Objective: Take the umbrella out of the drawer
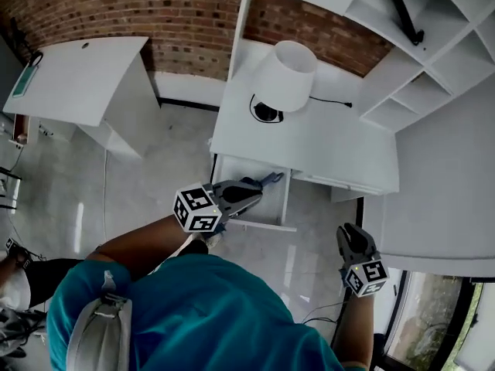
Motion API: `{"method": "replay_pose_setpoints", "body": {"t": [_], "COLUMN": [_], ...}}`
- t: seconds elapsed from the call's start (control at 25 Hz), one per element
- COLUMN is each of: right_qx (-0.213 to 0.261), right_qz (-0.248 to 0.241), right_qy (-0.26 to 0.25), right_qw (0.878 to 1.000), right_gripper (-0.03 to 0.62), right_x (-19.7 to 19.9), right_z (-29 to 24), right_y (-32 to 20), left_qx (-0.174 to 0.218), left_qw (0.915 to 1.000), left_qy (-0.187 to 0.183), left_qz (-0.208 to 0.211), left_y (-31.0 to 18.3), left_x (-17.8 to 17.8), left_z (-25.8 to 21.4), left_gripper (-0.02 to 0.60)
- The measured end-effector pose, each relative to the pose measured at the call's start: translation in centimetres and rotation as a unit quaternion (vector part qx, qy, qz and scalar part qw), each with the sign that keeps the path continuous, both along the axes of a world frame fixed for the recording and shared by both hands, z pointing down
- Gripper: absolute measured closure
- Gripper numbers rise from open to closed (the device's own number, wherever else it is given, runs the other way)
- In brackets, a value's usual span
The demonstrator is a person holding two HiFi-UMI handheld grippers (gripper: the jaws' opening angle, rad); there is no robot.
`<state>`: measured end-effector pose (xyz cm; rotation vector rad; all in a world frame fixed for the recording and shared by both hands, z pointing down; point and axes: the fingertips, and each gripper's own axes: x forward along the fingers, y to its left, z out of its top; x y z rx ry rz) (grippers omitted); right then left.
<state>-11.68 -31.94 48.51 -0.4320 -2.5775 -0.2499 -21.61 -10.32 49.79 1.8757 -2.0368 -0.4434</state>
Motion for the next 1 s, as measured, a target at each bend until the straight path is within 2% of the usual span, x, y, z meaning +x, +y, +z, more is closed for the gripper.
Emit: {"method": "replay_pose_setpoints", "body": {"t": [0.12,0.24,0.32,0.44,0.64,0.76,1.0], "right_qx": [0.037,0.086,0.122,0.176,0.272,0.310,0.394], "right_qz": [-0.086,-0.170,-0.223,-0.301,-0.422,-0.482,-0.588], "right_qy": [0.032,0.065,0.090,0.129,0.169,0.181,0.204], "right_qw": [0.995,0.979,0.963,0.928,0.848,0.799,0.676], "right_gripper": [0.484,0.453,0.429,0.389,0.349,0.339,0.323], "right_x": [-5.4,-9.1,-10.9,-12.7,-14.8,-15.2,-13.2], "right_z": [3.4,7.1,10.0,15.1,23.4,27.7,36.7], "right_y": [4.1,7.6,9.5,12.1,15.6,17.3,19.5], "left_qx": [-0.012,-0.028,-0.038,-0.050,-0.065,-0.071,-0.082], "left_qw": [0.9988,0.9961,0.9943,0.9916,0.9875,0.9847,0.9774], "left_qy": [0.006,0.019,0.025,0.040,0.066,0.080,0.108], "left_qz": [-0.047,-0.081,-0.097,-0.113,-0.128,-0.138,-0.162], "left_y": [4.2,7.0,8.3,10.0,12.1,13.2,16.0], "left_x": [-2.2,-3.7,-4.8,-5.9,-7.8,-8.7,-10.0], "left_z": [2.0,3.9,5.2,7.2,10.1,11.6,14.1], "left_gripper": [0.569,0.569,0.569,0.569,0.569,0.569,0.569]}}
